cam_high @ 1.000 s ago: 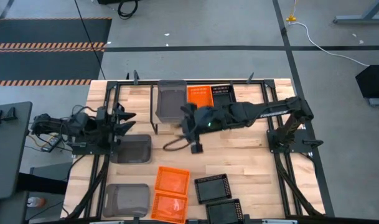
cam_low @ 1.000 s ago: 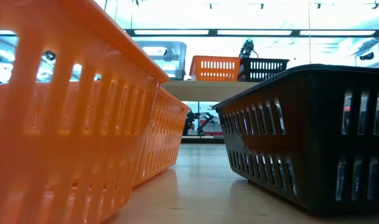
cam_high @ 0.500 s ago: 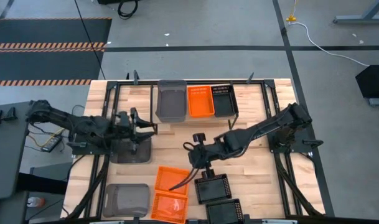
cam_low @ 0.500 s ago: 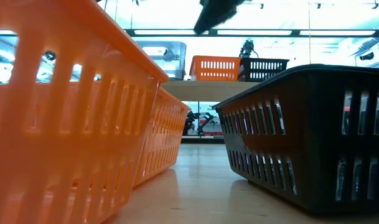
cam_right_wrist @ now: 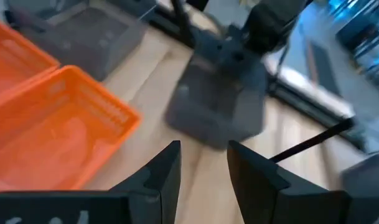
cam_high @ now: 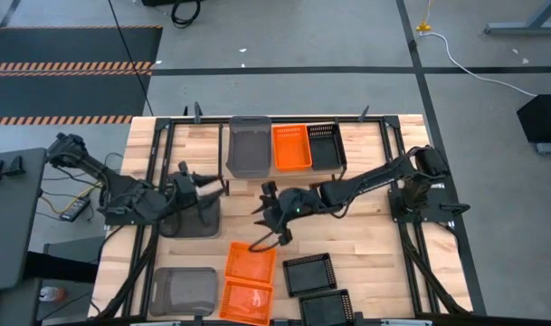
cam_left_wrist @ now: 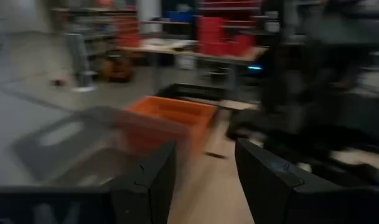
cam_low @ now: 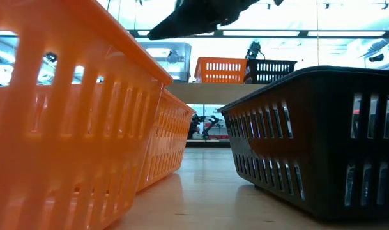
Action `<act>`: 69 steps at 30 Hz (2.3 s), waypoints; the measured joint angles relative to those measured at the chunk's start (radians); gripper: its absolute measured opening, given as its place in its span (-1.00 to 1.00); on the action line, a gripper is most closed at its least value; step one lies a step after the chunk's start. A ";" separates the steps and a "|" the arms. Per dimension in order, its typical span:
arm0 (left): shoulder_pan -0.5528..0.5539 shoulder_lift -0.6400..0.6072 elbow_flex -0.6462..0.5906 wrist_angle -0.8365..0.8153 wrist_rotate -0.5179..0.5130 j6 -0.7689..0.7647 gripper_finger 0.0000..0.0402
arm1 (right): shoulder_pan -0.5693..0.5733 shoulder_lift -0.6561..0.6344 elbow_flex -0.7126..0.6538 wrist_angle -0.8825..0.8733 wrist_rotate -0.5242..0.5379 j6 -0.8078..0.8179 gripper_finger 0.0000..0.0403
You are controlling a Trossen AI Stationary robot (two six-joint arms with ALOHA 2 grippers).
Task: Stack baskets on shelf by color
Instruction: Stack the top black transparent bin on the black transparent bin on the shelf
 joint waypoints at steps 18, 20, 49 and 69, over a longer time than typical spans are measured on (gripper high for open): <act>0.203 0.136 0.000 0.035 0.088 0.097 -0.15 | -0.184 -0.001 -0.010 0.059 -0.165 0.225 -0.32; 0.210 0.171 0.000 0.026 0.230 0.079 -0.15 | -0.174 -0.002 -0.031 0.056 -0.186 0.328 -0.32; -0.035 0.290 0.394 -1.025 0.371 -0.821 -0.15 | 0.076 -0.002 0.129 0.048 -0.147 0.176 -0.32; 0.204 0.500 0.340 -1.069 0.766 -1.234 -0.14 | 0.092 -0.206 0.150 -0.285 0.080 0.433 -0.32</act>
